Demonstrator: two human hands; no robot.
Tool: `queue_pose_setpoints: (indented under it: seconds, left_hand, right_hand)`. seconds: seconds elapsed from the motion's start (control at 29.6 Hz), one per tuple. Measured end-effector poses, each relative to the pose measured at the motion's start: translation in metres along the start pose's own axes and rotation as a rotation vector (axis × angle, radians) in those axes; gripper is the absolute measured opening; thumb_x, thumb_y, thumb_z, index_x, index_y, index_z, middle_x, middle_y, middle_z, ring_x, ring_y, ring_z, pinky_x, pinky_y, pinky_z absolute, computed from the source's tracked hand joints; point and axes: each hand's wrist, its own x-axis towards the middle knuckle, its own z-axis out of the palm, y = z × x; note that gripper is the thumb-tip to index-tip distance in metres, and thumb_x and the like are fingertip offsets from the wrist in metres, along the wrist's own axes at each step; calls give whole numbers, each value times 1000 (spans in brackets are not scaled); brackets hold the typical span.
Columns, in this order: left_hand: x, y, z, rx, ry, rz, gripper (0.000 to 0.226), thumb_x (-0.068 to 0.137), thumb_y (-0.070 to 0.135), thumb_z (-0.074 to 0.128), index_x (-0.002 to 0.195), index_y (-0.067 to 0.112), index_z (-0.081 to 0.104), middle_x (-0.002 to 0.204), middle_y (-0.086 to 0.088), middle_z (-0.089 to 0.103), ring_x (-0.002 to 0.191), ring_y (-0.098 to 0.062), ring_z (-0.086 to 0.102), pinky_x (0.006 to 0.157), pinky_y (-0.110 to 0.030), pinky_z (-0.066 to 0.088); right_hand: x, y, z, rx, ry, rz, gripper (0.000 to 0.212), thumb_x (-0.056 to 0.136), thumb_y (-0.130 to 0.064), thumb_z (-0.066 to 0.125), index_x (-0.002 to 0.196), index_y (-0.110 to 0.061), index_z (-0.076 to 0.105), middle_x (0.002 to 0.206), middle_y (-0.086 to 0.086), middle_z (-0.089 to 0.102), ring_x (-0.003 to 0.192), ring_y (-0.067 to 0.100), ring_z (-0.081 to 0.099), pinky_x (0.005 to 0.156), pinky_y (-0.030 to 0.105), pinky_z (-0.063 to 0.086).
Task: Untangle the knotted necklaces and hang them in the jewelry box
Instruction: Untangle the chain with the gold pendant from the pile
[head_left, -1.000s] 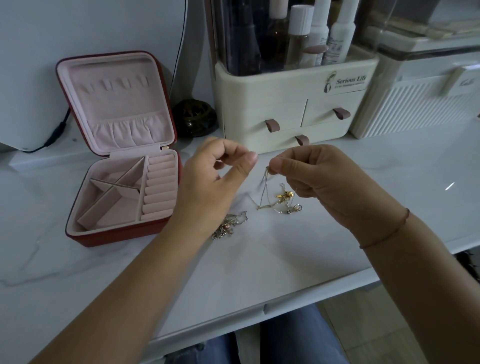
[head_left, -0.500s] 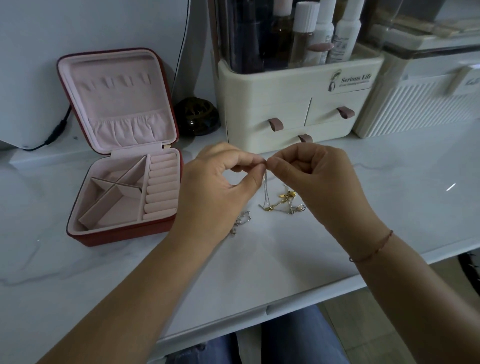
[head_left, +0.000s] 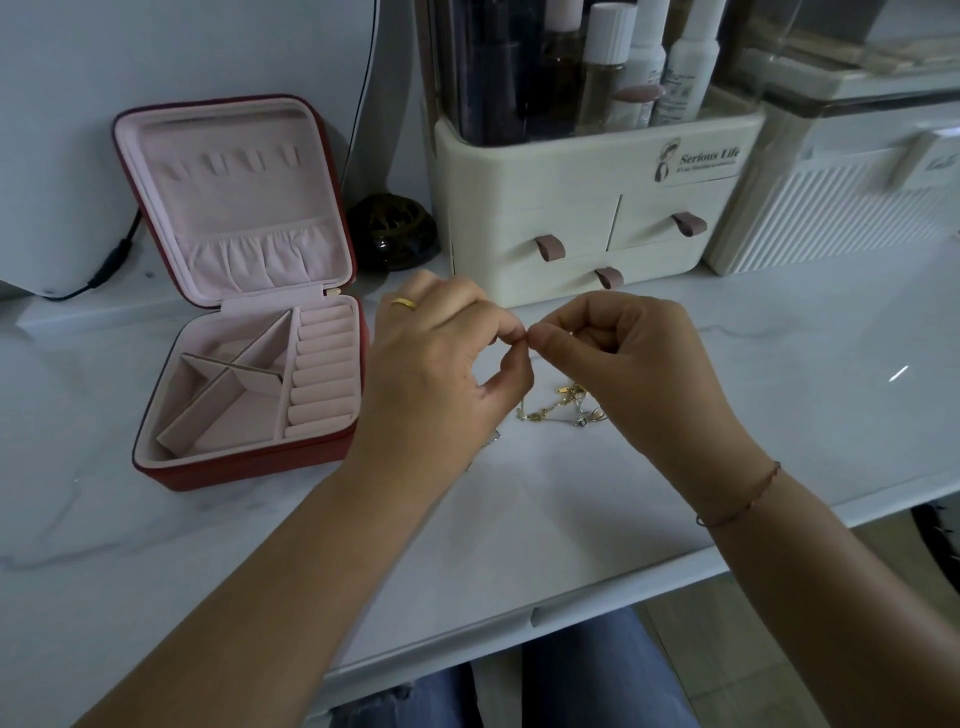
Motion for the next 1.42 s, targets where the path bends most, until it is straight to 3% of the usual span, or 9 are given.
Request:
queue_pose_setpoints:
  seconds: [0.24,0.41,0.64,0.81,1.28,1.42]
  left_hand:
    - [0,2,-1,-113,-49,-109,8,80,17,65,77,10,69,73,1,59,75,-17,53,69,-38,44]
    - [2,5,-7,-244,-22,-258,11,84,21,64,82,12,70,78,2,61,80,-11,55,76,-31,47]
    - [0,4,-3,-182,-39,-177,9,82,22,71,84,13,73,76,3,63,75,-13,56,70,-31,46]
    - [0,3,-2,-161,-29,-177,10,81,19,68,80,11,72,73,0,61,74,-19,56,69,-34,46]
    - [-1,1,0,-103,-11,-75,8,82,15,70,79,8,72,71,-3,62,72,-23,56,68,-43,47]
    - [-2,1,1,-70,4,-76,9,79,13,71,72,7,69,67,-2,59,69,-23,54,67,-38,44]
  right_hand:
    - [1,-1,0,29,25,16,15,84,-24,70,76,-12,71,39,-9,32,38,7,26,42,12,25]
    - [2,0,0,52,53,34,16,84,-24,71,75,-11,70,42,-6,35,39,6,27,43,12,27]
    - [3,0,2,73,68,39,15,85,-23,70,76,-11,71,40,-10,33,37,6,27,42,11,24]
    - [1,-2,4,89,65,29,14,84,-24,71,74,-15,71,52,18,43,48,12,33,49,23,32]
    - [-2,0,6,100,94,27,15,85,-23,70,75,-13,71,51,12,44,44,7,30,46,17,31]
    - [-5,1,10,96,88,29,13,86,-21,70,77,-11,71,54,25,50,48,14,38,50,18,36]
